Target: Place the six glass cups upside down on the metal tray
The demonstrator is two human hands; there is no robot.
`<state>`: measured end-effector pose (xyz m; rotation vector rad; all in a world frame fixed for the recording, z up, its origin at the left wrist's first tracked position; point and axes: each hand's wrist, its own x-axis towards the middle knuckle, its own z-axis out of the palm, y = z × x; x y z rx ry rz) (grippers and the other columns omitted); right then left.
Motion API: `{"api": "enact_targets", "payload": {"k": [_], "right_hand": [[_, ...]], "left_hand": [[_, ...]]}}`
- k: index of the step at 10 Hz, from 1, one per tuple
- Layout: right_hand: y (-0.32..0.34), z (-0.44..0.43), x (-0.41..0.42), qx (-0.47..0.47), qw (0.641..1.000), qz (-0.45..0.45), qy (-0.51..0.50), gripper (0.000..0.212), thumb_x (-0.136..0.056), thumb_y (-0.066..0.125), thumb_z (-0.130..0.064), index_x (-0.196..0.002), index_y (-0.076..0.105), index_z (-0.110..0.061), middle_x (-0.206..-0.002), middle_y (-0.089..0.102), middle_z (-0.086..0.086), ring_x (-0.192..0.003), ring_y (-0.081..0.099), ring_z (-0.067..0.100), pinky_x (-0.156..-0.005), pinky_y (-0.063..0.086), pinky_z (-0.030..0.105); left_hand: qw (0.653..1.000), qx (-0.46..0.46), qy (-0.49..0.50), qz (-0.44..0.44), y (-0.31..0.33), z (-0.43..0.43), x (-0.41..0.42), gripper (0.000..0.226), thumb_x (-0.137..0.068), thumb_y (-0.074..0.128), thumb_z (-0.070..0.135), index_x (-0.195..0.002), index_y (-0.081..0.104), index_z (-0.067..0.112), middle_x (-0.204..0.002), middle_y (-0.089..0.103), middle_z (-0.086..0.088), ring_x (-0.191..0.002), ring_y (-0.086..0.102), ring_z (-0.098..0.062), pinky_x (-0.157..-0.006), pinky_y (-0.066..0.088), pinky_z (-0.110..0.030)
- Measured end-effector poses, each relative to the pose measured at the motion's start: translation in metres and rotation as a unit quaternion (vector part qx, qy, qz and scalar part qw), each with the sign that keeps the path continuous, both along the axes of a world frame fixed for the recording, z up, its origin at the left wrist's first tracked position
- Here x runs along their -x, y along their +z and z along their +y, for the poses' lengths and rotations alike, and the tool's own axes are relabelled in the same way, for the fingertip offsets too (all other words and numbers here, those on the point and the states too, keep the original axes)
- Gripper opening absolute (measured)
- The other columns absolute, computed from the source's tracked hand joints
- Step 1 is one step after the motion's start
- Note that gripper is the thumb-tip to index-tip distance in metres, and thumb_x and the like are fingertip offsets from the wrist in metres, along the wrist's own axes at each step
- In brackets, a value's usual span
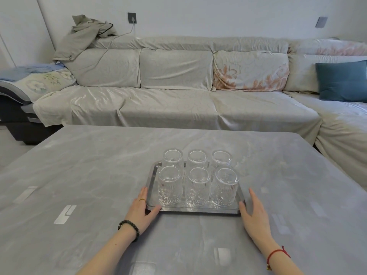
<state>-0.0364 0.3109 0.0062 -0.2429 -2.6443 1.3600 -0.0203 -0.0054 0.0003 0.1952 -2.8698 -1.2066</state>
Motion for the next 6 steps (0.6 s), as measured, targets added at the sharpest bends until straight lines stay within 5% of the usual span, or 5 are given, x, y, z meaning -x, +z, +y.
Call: {"api": "enact_targets", "payload": {"k": [3, 5, 6], "right_hand": [[-0.004, -0.001, 0.000, -0.124, 0.990, -0.042, 0.050, 0.045, -0.094, 0.041, -0.023, -0.137, 0.035, -0.008, -0.140, 0.046, 0.009, -0.132, 0.037, 0.027, -0.116, 0.014, 0.039], [0.009, 0.010, -0.004, -0.096, 0.984, -0.103, 0.105, 0.051, -0.093, 0.046, -0.023, -0.139, 0.029, -0.007, -0.146, 0.038, 0.011, -0.134, 0.033, 0.027, -0.114, 0.019, 0.036], [0.040, 0.012, -0.003, -0.042, 0.993, -0.056, 0.093, 0.060, -0.090, 0.053, -0.022, -0.140, 0.024, -0.007, -0.148, 0.034, 0.011, -0.134, 0.035, 0.026, -0.110, 0.027, 0.036]], "left_hand": [[0.992, 0.122, -0.024, -0.008, -0.002, 0.000, -0.004, 0.091, -0.083, 0.045, 0.058, -0.143, -0.006, 0.012, -0.156, -0.004, -0.003, -0.143, 0.007, -0.014, -0.117, 0.005, -0.028], [0.982, 0.191, 0.003, -0.011, -0.007, 0.005, -0.005, 0.091, -0.082, 0.034, 0.066, -0.143, -0.007, 0.013, -0.156, -0.004, -0.004, -0.143, 0.001, -0.015, -0.117, 0.000, -0.031], [0.979, 0.203, 0.008, -0.018, -0.007, 0.004, -0.005, 0.090, -0.081, 0.033, 0.067, -0.143, -0.007, 0.014, -0.156, -0.002, -0.005, -0.144, 0.001, -0.017, -0.118, 0.001, -0.031]]}}
